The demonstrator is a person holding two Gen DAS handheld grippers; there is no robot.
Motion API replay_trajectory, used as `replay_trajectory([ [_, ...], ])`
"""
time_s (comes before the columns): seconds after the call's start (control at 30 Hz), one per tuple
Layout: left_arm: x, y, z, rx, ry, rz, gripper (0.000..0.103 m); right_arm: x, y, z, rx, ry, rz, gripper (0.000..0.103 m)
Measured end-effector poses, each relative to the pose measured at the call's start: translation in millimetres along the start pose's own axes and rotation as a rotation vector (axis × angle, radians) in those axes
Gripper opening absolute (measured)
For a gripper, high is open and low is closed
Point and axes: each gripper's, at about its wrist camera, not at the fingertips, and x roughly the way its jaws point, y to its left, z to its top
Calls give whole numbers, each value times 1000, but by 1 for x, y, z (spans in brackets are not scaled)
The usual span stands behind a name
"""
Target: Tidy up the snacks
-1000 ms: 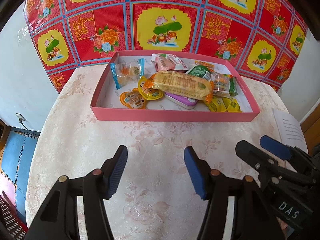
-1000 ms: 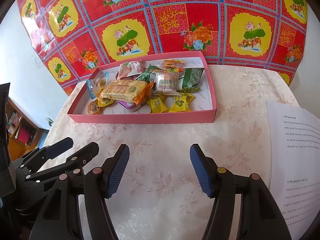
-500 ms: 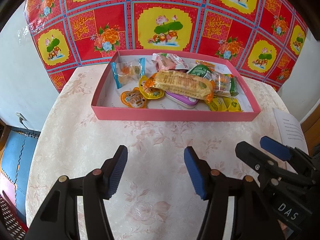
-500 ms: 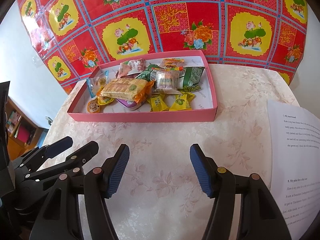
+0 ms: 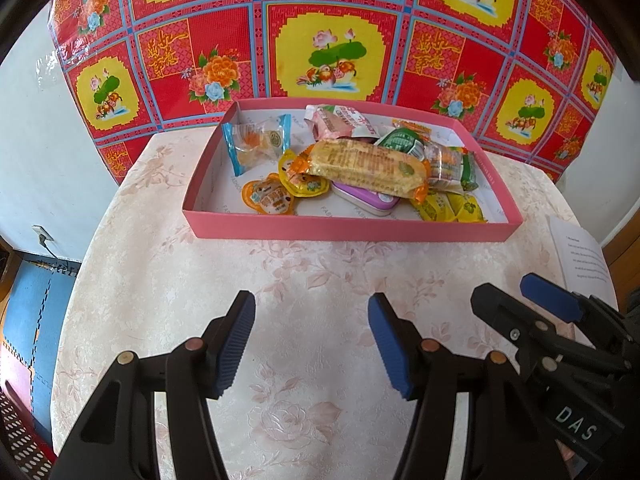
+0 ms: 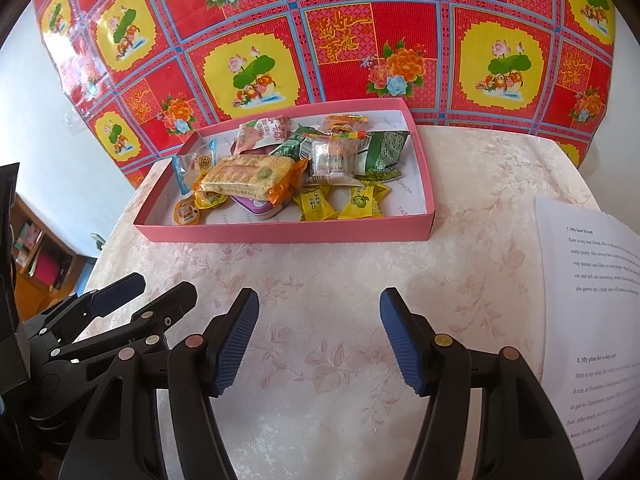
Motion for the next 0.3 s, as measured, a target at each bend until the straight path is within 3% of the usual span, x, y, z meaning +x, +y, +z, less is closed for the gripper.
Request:
replay_trajectory([
  [0.3, 1, 3, -3, -6, 7, 0, 62, 1, 0, -1, -2, 2, 0, 65],
])
